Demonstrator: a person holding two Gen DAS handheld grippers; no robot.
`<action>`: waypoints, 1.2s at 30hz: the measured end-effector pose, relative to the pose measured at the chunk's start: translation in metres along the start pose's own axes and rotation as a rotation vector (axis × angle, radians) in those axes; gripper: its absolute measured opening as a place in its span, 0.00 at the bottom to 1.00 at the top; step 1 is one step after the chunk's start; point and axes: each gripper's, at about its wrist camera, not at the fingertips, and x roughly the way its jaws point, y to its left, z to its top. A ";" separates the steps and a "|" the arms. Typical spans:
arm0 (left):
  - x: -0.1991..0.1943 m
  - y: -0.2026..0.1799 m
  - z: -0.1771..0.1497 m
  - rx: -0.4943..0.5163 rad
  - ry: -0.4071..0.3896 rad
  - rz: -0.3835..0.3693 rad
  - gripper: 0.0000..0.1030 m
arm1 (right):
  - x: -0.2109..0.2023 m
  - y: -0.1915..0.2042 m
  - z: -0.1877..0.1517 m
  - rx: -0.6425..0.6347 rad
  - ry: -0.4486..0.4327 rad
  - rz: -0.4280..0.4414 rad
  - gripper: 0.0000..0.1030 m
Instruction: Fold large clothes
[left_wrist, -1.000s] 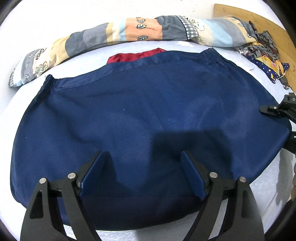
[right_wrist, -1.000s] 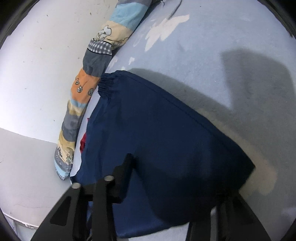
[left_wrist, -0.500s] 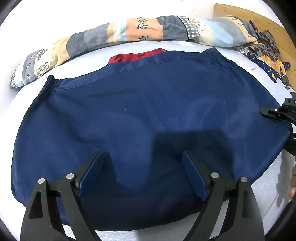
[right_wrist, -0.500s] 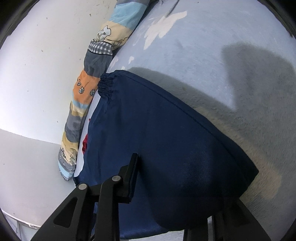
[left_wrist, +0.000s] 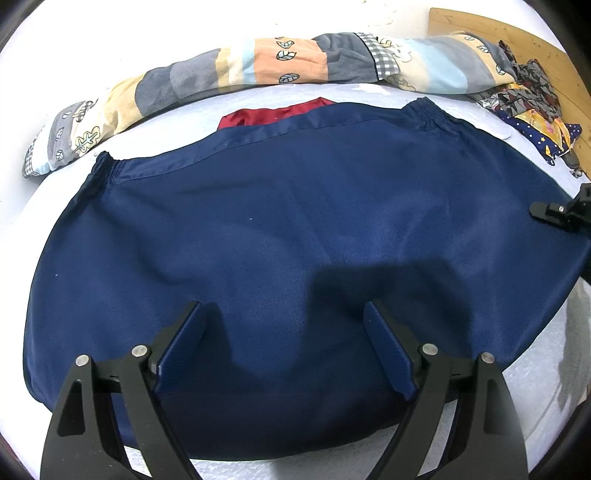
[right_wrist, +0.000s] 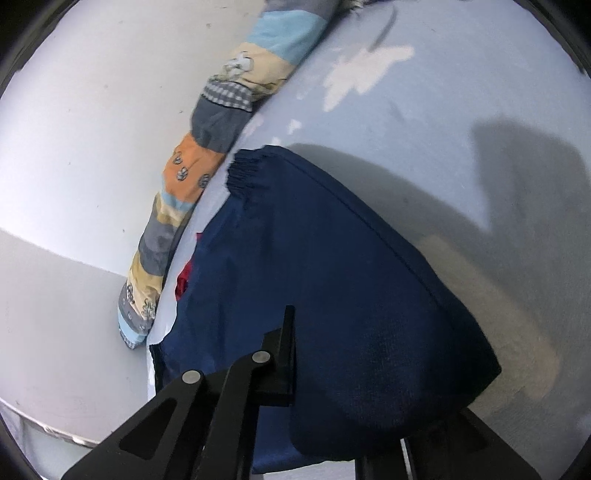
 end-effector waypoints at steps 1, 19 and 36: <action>0.000 0.000 0.000 0.000 -0.001 0.001 0.86 | -0.001 0.001 0.000 -0.003 -0.004 0.008 0.08; 0.000 -0.002 -0.002 -0.009 -0.024 0.023 0.87 | -0.001 0.002 0.001 0.011 -0.005 0.016 0.08; -0.012 -0.001 0.009 -0.053 -0.086 0.000 0.87 | -0.010 0.019 0.002 -0.057 -0.027 0.046 0.08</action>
